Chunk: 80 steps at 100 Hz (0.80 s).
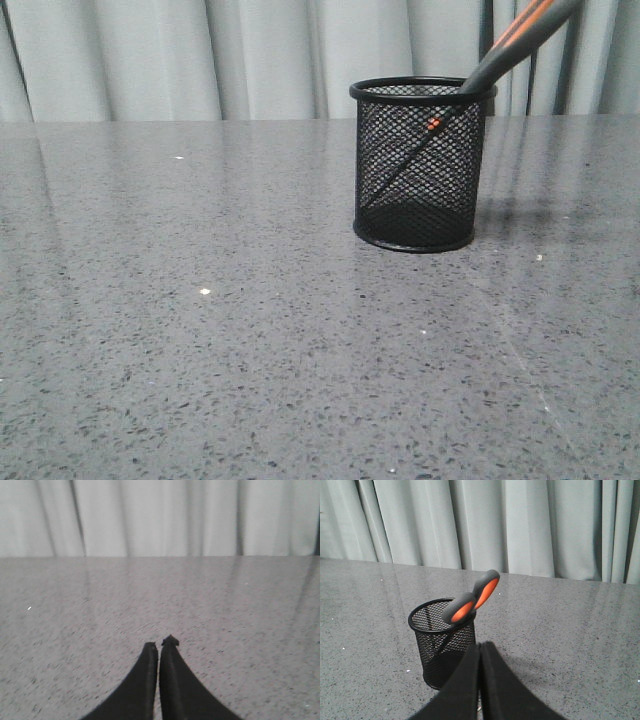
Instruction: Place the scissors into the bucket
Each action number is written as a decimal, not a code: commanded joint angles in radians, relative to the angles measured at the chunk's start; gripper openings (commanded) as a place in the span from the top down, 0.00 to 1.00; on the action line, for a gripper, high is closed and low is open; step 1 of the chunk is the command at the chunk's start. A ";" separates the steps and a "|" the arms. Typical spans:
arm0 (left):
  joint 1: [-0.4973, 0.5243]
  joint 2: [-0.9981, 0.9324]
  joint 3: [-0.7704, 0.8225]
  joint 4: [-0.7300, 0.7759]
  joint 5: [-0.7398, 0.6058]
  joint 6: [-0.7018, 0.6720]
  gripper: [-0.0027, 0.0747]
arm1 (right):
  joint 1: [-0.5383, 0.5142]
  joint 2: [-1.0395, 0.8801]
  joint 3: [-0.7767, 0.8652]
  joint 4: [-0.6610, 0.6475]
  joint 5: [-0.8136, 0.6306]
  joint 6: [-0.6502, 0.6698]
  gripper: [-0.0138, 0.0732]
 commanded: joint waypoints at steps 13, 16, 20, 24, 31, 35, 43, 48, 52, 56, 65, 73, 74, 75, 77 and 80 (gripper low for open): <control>0.074 -0.088 0.064 0.046 -0.080 -0.072 0.99 | -0.007 0.008 -0.027 0.009 -0.072 -0.001 0.90; 0.079 -0.103 0.081 0.046 -0.080 -0.072 0.99 | -0.007 0.008 -0.027 0.009 -0.072 -0.001 0.90; 0.080 -0.122 0.098 0.046 -0.082 -0.072 0.99 | -0.007 0.008 -0.027 0.009 -0.072 -0.001 0.90; 0.083 -0.119 0.107 0.046 -0.086 -0.072 0.99 | -0.007 0.008 -0.027 0.009 -0.072 -0.001 0.90; 0.083 -0.119 0.105 0.052 -0.074 -0.072 0.99 | -0.007 0.008 -0.027 0.009 -0.072 -0.001 0.90; 0.083 -0.119 0.107 0.052 -0.081 -0.066 0.99 | -0.007 0.008 -0.027 0.009 -0.072 -0.001 0.90; 0.083 -0.119 0.107 0.052 -0.081 -0.041 0.99 | -0.007 0.008 -0.027 0.009 -0.072 -0.001 0.90; 0.083 -0.119 0.107 0.052 -0.081 -0.017 0.99 | -0.007 0.008 -0.027 0.009 -0.072 -0.001 0.90; 0.083 -0.119 0.107 0.052 -0.081 -0.004 0.99 | -0.007 0.008 -0.027 0.009 -0.072 -0.001 0.90; 0.083 -0.119 0.107 0.052 -0.081 0.002 0.99 | -0.007 0.008 -0.027 0.009 -0.072 -0.001 0.90; 0.083 -0.119 0.107 0.052 -0.077 0.007 0.99 | -0.007 0.008 -0.027 0.009 -0.072 -0.001 0.90; 0.083 -0.119 0.105 0.035 -0.073 0.007 0.99 | -0.007 0.008 -0.027 0.009 -0.072 -0.001 0.90; 0.083 -0.119 0.105 0.035 -0.073 0.007 0.99 | -0.007 0.008 -0.027 0.009 -0.072 -0.001 0.90; 0.083 -0.119 0.105 0.035 -0.073 0.007 0.99 | -0.007 0.008 -0.027 0.009 -0.072 -0.001 0.90; 0.083 -0.119 0.105 0.035 -0.073 0.007 0.99 | -0.007 0.008 -0.027 0.009 -0.072 -0.001 0.90; 0.083 -0.119 0.105 0.035 -0.073 0.007 0.99 | -0.007 0.008 -0.027 0.009 -0.072 -0.001 0.90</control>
